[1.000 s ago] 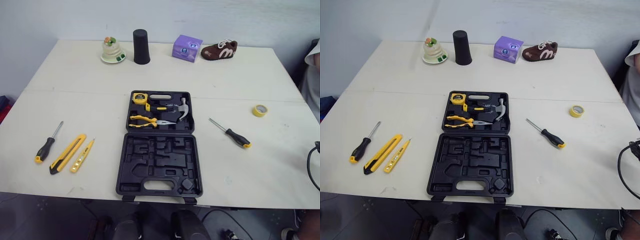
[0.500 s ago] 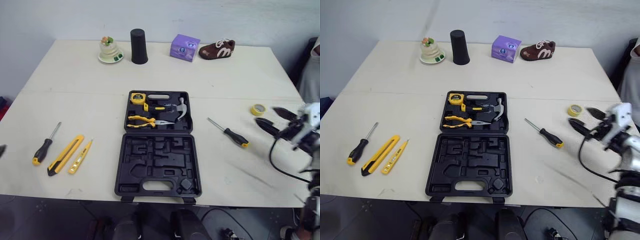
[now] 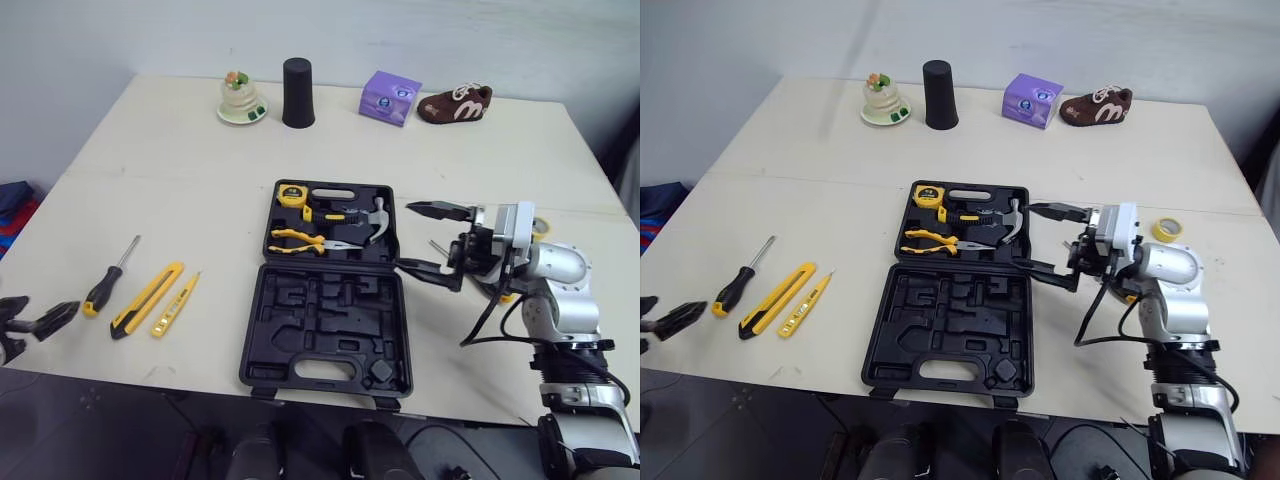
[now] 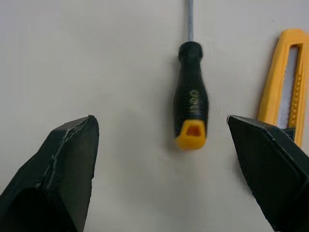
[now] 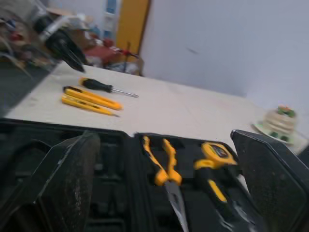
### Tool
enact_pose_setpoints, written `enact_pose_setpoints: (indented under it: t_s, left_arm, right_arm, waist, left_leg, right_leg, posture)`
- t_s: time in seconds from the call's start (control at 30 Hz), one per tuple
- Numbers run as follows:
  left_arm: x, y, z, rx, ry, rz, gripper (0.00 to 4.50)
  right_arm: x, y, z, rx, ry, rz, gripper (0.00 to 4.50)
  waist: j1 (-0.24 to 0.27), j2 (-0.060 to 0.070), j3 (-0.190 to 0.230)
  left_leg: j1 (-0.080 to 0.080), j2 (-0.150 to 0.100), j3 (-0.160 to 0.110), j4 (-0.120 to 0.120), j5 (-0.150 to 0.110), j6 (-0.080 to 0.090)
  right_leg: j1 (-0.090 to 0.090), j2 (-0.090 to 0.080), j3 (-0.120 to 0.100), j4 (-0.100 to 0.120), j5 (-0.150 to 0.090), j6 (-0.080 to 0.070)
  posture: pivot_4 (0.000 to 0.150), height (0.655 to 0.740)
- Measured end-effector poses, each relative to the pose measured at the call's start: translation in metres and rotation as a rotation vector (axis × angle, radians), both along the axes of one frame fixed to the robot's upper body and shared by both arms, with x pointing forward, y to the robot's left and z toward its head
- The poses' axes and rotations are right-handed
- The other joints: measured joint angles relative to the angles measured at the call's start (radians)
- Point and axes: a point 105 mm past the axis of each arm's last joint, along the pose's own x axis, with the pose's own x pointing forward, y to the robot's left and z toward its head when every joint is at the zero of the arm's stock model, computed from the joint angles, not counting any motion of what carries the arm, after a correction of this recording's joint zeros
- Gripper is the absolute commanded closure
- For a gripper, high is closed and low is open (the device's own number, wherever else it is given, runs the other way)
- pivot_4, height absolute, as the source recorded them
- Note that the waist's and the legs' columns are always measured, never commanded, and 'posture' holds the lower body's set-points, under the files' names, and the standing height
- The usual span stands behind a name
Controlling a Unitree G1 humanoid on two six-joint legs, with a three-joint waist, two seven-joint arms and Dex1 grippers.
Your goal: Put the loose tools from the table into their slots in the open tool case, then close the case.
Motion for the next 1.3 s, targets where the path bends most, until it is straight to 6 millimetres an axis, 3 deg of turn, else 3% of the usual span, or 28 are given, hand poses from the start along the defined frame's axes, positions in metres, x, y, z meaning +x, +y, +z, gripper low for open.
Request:
enact_pose_setpoints:
  t_s: [0.17, 0.5, 0.6, 0.8, 0.93, 1.1, 1.17, 1.3]
  left_arm:
    - [0.018, -0.016, -0.003, -0.013, 0.013, -0.047, 0.06]
    - [0.029, -0.016, -0.025, 0.007, 0.093, -0.02, 0.06]
    - [0.032, -0.016, -0.026, -0.002, 0.091, -0.018, 0.78]
    - [0.029, -0.012, -0.027, 0.013, 0.087, 0.0, 3.37]
    - [0.03, -0.009, -0.025, 0.052, 0.04, 0.0, 3.51]
    - [0.041, -0.047, 0.025, 0.196, -0.222, -0.235, 3.51]
    - [0.041, -0.075, 0.045, 0.258, -0.308, -0.387, 3.51]
    - [0.048, -0.137, 0.046, 0.287, -0.338, -0.705, 3.51]
  right_arm:
    - [-0.002, 0.006, 0.003, 0.003, 0.001, 0.011, 0.0]
    - [-0.015, 0.025, 0.017, 0.012, -0.038, 0.067, 0.0]
    - [-0.015, 0.025, 0.018, 0.015, -0.036, 0.062, 0.0]
    - [-0.018, 0.018, 0.012, -0.026, -0.019, 0.049, 0.0]
    - [-0.018, 0.008, 0.01, -0.059, -0.025, 0.024, 0.0]
    - [-0.017, -0.014, 0.012, -0.075, -0.035, -0.063, 0.0]
    - [-0.019, -0.026, 0.005, -0.116, -0.015, -0.101, 0.0]
    - [-0.015, -0.057, -0.009, -0.157, -0.005, -0.218, 0.0]
  waist:
    - [-0.002, 0.0, 0.0]
    - [0.0, 0.0, 0.0]
    - [0.001, 0.0, 0.0]
    - [0.002, 0.0, 0.0]
    - [-0.004, 0.0, 0.0]
    - [0.009, -0.002, -0.001]
    - [0.017, -0.002, -0.001]
    - [0.027, -0.002, -0.001]
  left_leg:
    - [0.0, 0.0, 0.0, 0.0, 0.0, -0.001]
    - [-0.001, 0.0, 0.001, 0.0, 0.0, -0.001]
    - [-0.001, -0.001, 0.0, 0.0, 0.001, -0.001]
    - [0.0, -0.001, 0.0, 0.0, 0.0, -0.001]
    - [0.0, 0.0, 0.0, 0.0, 0.001, -0.001]
    - [-0.002, -0.001, 0.0, 0.0, 0.0, 0.0]
    - [-0.001, -0.002, 0.0, 0.0, 0.0, 0.0]
    - [-0.001, -0.003, 0.0, 0.001, 0.0, 0.001]
  right_leg:
    - [-0.001, 0.0, 0.0, 0.0, 0.0, 0.0]
    - [-0.001, 0.0, 0.0, 0.0, 0.0, 0.0]
    - [-0.001, 0.0, 0.0, 0.0, 0.0, 0.0]
    - [-0.001, 0.0, 0.0, 0.0, 0.0, 0.0]
    - [-0.001, 0.0, 0.0, 0.0, 0.0, 0.0]
    - [0.0, -0.001, -0.001, -0.002, 0.0, 0.0]
    - [0.001, -0.002, -0.001, -0.003, 0.0, 0.0]
    - [0.002, -0.001, -0.001, -0.004, 0.0, 0.0]
  posture:
    - [0.15, 0.74]
    - [0.15, 0.74]
    - [0.15, 0.74]
    - [0.15, 0.74]
    - [0.15, 0.74]
    - [0.15, 0.74]
    - [0.15, 0.74]
    - [0.15, 0.74]
